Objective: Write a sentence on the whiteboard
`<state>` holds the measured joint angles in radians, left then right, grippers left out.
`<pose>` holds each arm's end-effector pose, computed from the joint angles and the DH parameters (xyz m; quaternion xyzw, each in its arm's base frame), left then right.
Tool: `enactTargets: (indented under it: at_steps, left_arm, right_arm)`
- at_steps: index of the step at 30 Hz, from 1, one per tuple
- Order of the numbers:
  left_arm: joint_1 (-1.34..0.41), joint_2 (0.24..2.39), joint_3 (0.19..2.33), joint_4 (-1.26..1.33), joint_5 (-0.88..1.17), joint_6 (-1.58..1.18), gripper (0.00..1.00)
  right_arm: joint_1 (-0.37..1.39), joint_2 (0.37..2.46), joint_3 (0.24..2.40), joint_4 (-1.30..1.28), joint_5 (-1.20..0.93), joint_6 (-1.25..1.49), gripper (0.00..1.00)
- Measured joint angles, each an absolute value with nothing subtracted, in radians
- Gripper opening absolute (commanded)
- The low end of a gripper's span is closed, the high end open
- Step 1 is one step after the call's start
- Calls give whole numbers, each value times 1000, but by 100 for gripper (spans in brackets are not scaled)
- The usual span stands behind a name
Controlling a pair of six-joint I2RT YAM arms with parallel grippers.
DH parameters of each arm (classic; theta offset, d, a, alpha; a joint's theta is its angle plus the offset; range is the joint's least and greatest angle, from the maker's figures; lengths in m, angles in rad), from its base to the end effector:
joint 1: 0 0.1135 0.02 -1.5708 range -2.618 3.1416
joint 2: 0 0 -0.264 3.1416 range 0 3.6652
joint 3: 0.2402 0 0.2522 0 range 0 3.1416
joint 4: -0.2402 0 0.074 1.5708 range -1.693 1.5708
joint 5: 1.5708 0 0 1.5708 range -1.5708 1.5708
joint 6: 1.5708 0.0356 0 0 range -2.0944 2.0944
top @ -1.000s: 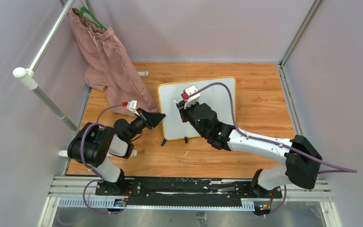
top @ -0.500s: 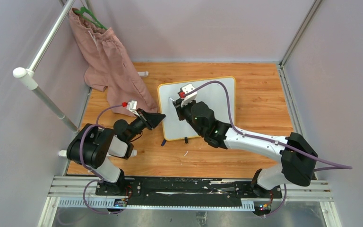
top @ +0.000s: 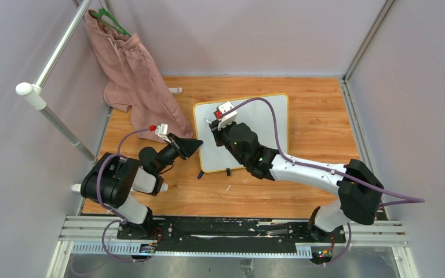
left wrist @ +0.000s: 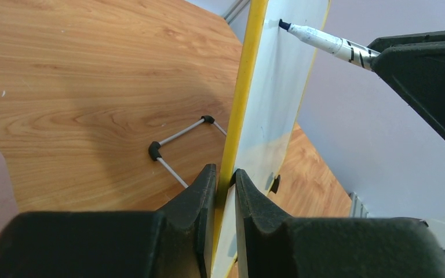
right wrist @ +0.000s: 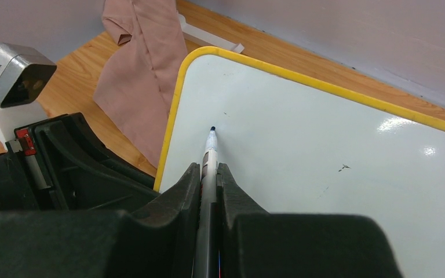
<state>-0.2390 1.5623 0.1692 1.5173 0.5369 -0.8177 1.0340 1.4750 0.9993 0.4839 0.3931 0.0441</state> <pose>0.2132 -0.0707 0.1600 0.0085 0.6684 -0.5160 0.5357 0.1891 0.2911 0.3183 -0.2060 0.6736 0.2394 0.6682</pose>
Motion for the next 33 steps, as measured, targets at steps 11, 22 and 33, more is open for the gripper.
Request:
enactTargets:
  at_steps: [11, 22, 33]
  left_arm:
    - [-240, 1558, 167, 1515, 535, -807, 0]
    - [-240, 1554, 166, 1508, 530, -799, 0]
    - [-240, 1552, 165, 1505, 530, -796, 0]
  right_arm:
    - [1035, 1479, 999, 470, 394, 55, 0]
    - [1046, 1476, 965, 448, 393, 90, 0]
    - [1058, 1452, 918, 431, 393, 119, 0]
